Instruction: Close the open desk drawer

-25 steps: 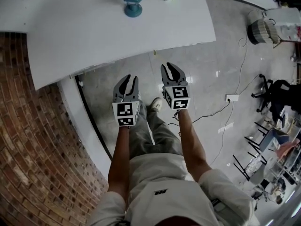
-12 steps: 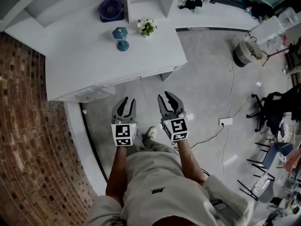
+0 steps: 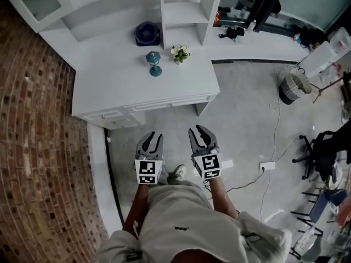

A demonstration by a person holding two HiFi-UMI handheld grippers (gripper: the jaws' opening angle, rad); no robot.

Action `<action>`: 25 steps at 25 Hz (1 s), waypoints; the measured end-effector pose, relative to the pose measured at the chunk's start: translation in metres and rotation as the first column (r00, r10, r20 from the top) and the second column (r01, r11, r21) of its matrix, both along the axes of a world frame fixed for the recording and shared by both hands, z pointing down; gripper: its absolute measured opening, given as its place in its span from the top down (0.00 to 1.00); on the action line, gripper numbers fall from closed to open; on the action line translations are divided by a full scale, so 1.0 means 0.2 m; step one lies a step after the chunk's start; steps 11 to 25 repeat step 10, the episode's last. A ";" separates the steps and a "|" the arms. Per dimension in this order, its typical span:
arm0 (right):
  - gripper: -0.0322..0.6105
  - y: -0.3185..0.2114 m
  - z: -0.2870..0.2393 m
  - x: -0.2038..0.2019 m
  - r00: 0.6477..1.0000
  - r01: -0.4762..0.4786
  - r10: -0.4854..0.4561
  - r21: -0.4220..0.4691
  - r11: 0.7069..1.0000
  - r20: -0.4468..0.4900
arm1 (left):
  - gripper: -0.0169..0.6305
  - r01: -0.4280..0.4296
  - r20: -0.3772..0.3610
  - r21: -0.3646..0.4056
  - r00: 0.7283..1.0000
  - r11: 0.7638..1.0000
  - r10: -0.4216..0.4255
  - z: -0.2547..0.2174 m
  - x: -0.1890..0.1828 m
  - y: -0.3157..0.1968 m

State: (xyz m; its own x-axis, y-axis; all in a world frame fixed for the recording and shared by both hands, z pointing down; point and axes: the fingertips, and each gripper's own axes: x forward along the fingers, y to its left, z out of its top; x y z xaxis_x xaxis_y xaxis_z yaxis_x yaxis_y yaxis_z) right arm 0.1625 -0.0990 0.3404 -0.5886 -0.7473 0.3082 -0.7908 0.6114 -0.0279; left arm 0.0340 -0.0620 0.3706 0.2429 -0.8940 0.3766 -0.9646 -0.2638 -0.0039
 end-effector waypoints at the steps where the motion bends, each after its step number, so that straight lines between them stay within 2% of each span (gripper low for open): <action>1: 0.81 0.02 -0.02 0.01 1.000 0.004 -0.004 0.000 1.000 0.008 | 0.79 0.009 0.007 0.001 1.000 1.000 -0.009 -0.02 -0.01 0.01; 9: 0.81 0.15 -0.08 0.05 0.999 0.028 -0.028 0.009 1.000 0.024 | 0.73 0.026 0.027 0.018 0.999 0.999 -0.027 -0.11 0.01 0.08; 25: 0.81 0.17 -0.08 0.05 0.999 0.028 -0.029 0.011 1.000 0.022 | 0.73 0.023 0.026 0.021 0.999 1.000 -0.023 -0.11 0.02 0.09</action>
